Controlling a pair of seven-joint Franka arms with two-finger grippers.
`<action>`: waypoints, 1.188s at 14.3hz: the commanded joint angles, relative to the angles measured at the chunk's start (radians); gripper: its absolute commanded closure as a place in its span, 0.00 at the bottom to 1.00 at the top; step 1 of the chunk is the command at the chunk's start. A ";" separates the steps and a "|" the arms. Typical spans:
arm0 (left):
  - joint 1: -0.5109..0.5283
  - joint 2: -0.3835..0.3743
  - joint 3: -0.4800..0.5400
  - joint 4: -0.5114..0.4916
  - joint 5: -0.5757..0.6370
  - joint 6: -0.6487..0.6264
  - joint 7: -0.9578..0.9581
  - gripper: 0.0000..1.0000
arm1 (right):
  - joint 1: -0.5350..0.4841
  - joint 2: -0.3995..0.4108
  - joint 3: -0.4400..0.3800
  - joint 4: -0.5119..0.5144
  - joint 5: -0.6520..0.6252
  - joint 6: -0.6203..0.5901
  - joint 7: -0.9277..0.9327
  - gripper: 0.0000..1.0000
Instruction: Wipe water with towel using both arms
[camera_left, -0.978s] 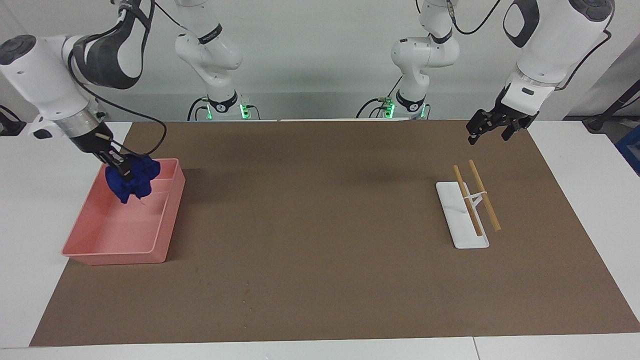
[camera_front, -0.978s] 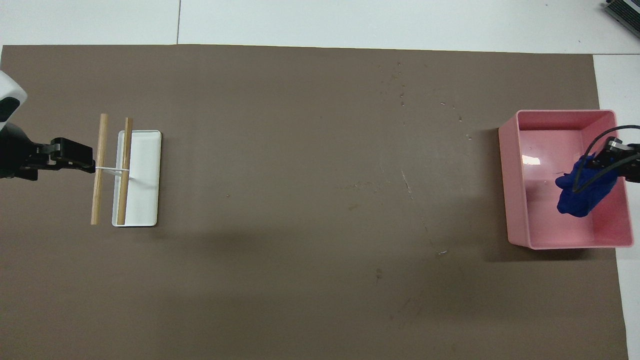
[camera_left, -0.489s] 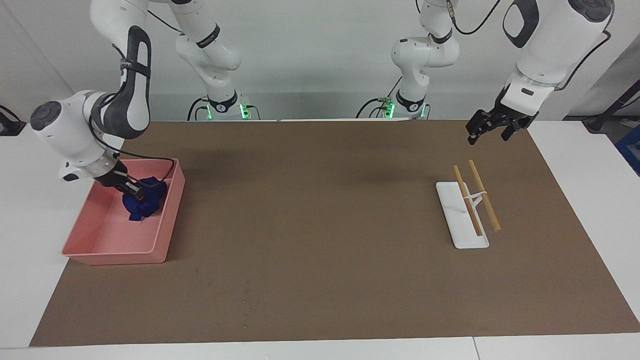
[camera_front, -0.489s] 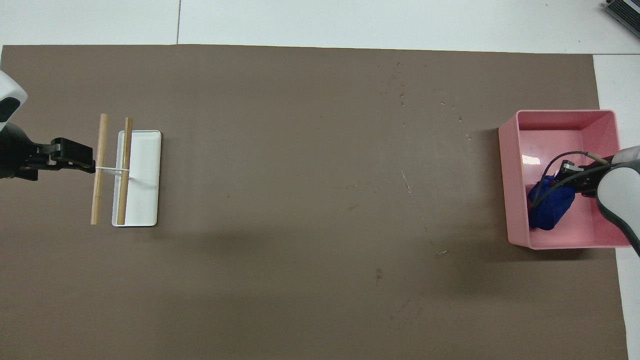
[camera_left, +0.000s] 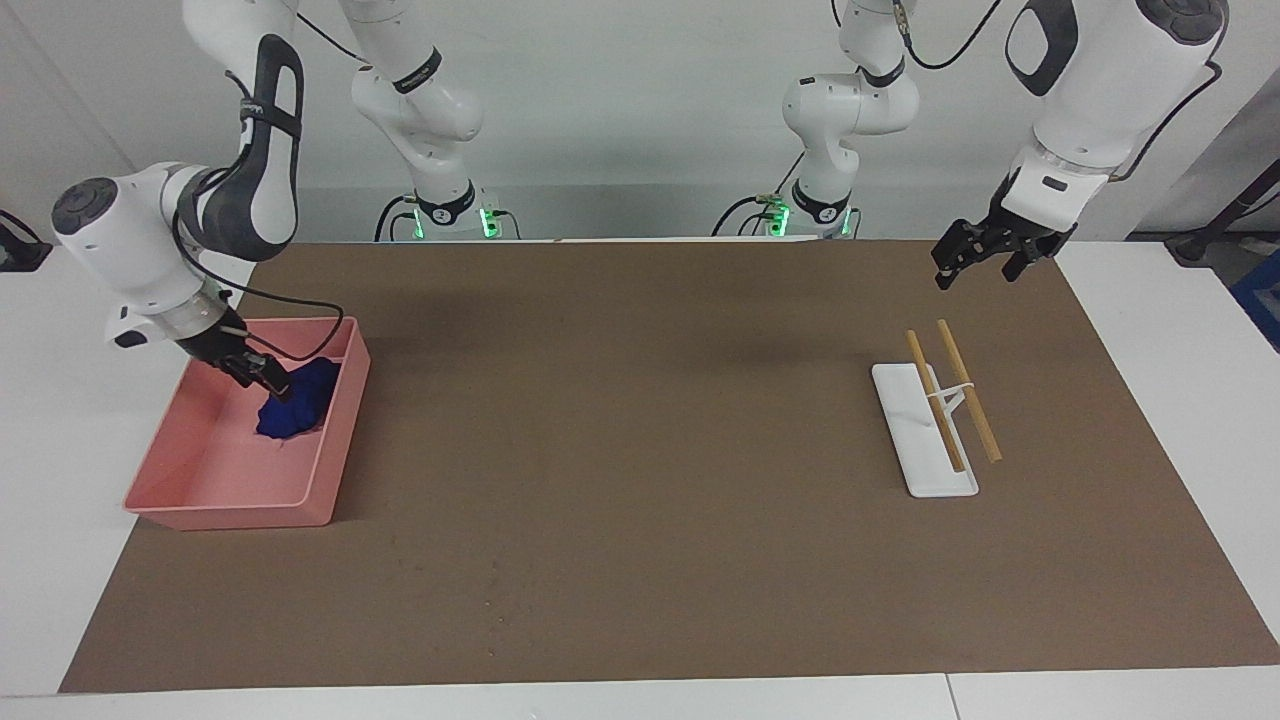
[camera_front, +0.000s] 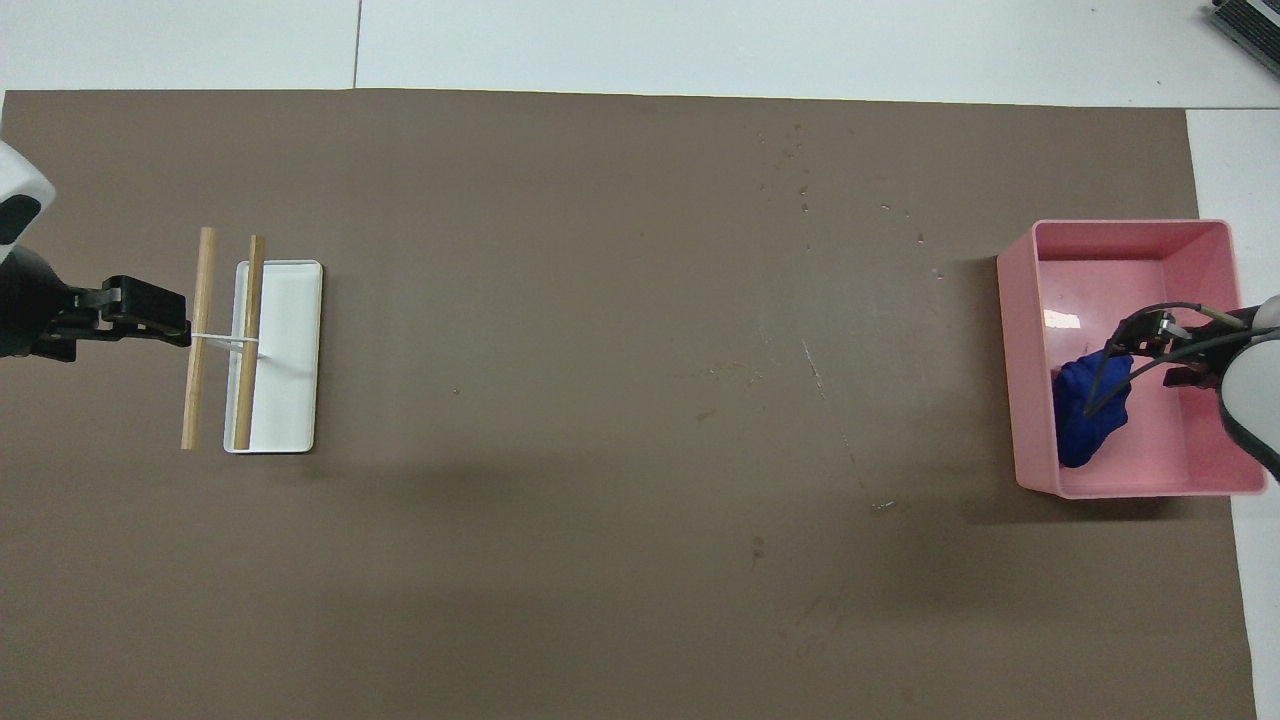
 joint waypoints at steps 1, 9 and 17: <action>-0.014 -0.021 0.010 -0.025 -0.009 0.014 -0.010 0.00 | -0.007 -0.053 0.025 0.063 -0.028 -0.094 -0.044 0.00; -0.014 -0.021 0.010 -0.025 -0.009 0.012 -0.010 0.00 | 0.218 -0.049 0.035 0.356 -0.142 -0.392 0.078 0.00; -0.014 -0.021 0.010 -0.025 -0.009 0.012 -0.010 0.00 | 0.294 -0.068 0.037 0.460 -0.133 -0.582 0.164 0.00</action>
